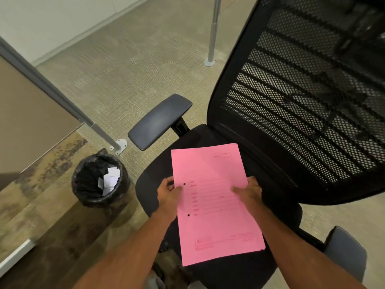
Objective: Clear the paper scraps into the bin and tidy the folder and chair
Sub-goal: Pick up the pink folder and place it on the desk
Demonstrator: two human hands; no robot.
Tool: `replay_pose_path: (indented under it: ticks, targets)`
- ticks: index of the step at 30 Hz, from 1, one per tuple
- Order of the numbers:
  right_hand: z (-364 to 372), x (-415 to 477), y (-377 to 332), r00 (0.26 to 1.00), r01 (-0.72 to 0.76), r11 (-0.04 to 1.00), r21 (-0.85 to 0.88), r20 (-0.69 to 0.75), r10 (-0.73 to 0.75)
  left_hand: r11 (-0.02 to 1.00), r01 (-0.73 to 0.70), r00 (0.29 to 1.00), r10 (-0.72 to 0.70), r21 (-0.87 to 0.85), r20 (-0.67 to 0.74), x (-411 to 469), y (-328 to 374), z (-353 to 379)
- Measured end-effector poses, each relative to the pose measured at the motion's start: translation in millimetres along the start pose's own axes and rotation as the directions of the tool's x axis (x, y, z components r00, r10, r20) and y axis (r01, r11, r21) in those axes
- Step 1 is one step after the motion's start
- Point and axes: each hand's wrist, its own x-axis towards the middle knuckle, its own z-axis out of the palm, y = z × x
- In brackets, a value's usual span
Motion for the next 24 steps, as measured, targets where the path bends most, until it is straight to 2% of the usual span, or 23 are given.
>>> replay_pose_path:
  ticks: [7, 9, 15, 24]
  targets:
    - [10.3, -13.7, -34.2, 0.987, 0.144, 0.987, -0.066, 0.081, -0.139, 0.986, 0.110, 0.984, -0.126, -0.127, -0.127, -1.8, 8.4, -31.5]
    - [18.1, -20.3, -44.7, 0.978, 0.186, 0.978, -0.096, 0.110, -0.175, 0.974, 0.107, 0.975, -0.142, -0.200, -0.170, -5.0, 9.7, -43.1]
    - [46.4, -42.9, -68.8, 0.944, 0.285, 0.947, -0.148, 0.213, -0.251, 0.957, 0.095, 0.929, -0.184, -0.275, -0.320, -15.1, 5.1, -83.8]
    - [113.6, -103.6, -104.3, 0.837, 0.438, 0.885, -0.159, 0.432, -0.337, 0.922, 0.052, 0.846, -0.245, -0.384, -0.473, -42.1, -13.3, -179.6]
